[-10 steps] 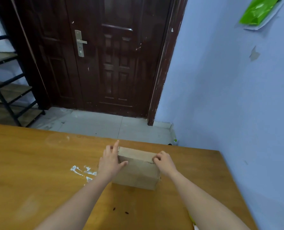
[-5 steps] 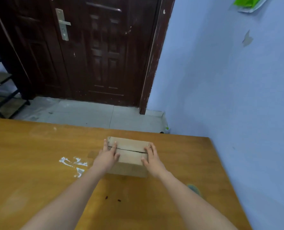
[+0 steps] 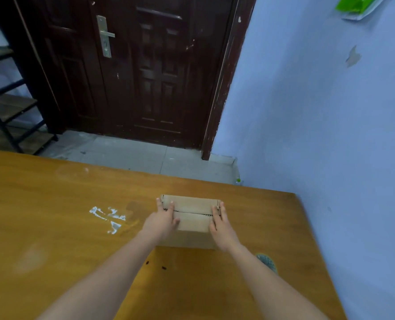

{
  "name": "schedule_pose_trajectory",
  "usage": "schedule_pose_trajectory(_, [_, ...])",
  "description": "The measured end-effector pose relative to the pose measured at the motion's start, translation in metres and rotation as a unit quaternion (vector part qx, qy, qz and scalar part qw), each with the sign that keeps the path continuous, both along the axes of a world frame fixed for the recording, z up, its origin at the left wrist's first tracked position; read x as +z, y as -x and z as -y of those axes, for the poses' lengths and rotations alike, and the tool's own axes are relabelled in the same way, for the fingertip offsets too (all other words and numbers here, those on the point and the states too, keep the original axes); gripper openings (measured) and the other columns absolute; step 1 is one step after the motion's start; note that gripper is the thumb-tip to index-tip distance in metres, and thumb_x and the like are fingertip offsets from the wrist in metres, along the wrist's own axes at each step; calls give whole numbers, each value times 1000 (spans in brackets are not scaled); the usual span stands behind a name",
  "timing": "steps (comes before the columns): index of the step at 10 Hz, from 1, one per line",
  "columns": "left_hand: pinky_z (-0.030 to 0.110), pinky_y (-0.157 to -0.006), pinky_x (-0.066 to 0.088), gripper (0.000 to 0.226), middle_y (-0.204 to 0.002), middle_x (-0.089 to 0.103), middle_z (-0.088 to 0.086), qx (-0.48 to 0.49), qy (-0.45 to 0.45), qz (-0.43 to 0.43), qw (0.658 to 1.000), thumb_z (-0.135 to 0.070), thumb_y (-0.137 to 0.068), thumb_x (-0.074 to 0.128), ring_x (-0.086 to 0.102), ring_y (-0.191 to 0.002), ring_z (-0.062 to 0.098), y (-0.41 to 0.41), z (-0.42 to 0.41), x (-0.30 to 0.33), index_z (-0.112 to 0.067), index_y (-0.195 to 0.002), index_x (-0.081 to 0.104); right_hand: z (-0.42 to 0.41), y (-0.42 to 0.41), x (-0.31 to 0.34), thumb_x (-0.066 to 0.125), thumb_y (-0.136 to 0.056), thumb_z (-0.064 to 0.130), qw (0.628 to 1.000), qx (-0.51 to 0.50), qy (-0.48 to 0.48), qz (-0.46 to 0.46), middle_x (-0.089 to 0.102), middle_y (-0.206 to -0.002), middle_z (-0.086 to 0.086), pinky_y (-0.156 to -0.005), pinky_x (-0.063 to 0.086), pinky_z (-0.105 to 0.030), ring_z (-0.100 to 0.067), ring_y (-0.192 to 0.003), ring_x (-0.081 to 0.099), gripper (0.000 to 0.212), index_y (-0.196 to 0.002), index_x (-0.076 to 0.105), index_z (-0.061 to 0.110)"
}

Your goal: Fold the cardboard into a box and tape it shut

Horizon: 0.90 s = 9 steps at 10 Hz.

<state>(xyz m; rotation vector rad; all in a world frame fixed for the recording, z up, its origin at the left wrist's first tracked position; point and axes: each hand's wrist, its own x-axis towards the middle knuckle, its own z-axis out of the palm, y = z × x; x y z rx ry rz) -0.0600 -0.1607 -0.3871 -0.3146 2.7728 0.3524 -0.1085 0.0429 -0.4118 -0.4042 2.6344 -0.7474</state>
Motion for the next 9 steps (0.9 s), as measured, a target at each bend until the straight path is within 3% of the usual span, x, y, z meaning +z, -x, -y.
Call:
schedule_pose_trajectory(3, [40, -85, 47, 58, -156, -11, 22, 3, -10, 15, 1000, -43, -100, 26, 52, -114, 39, -23, -34, 7, -23, -151, 6, -37, -32, 12, 26, -100, 35, 999, 4, -38, 4, -21, -157, 12, -92, 47, -34, -24, -131, 40, 57, -152, 6, 26])
schedule_pose_trajectory(6, [39, -81, 48, 58, -156, -13, 18, 13, 1, 31, 999, -43, -100, 25, 52, -116, 35, -66, -77, 17, -26, -151, 4, -76, -67, 18, 31, -100, 34, 998, 30, -58, -6, -15, -159, 6, -89, 49, -38, -30, -125, 46, 56, -151, 13, 21])
schedule_pose_trajectory(7, [39, -86, 46, 56, -158, -5, 13, 27, 40, 20, 999, -45, -99, 25, 35, -132, 32, -74, -84, 21, -29, -150, 9, -84, -70, 24, 37, -98, 35, 998, 44, -50, -5, -6, -159, 1, -88, 49, -41, -34, -118, 50, 51, -145, 23, 21])
schedule_pose_trajectory(8, [42, -94, 42, 51, -158, 7, 12, 32, 75, 17, 997, -42, -98, 30, 36, -130, 34, -77, -90, 29, -25, -146, 21, -91, -66, 33, 43, -97, 37, 997, 61, -48, 9, 4, -157, 1, -99, 44, -44, -33, -128, 39, 50, -142, 28, 22])
schedule_pose_trajectory(9, [42, -99, 38, 46, -150, 30, 7, 32, 110, -25, 993, -36, -98, 35, 41, -127, 30, -74, -94, 44, -19, -140, 32, -100, -51, 52, 42, -98, 35, 996, 76, -51, -6, 7, -156, 1, -106, 37, -45, -30, -138, 24, 56, -148, 21, 22])
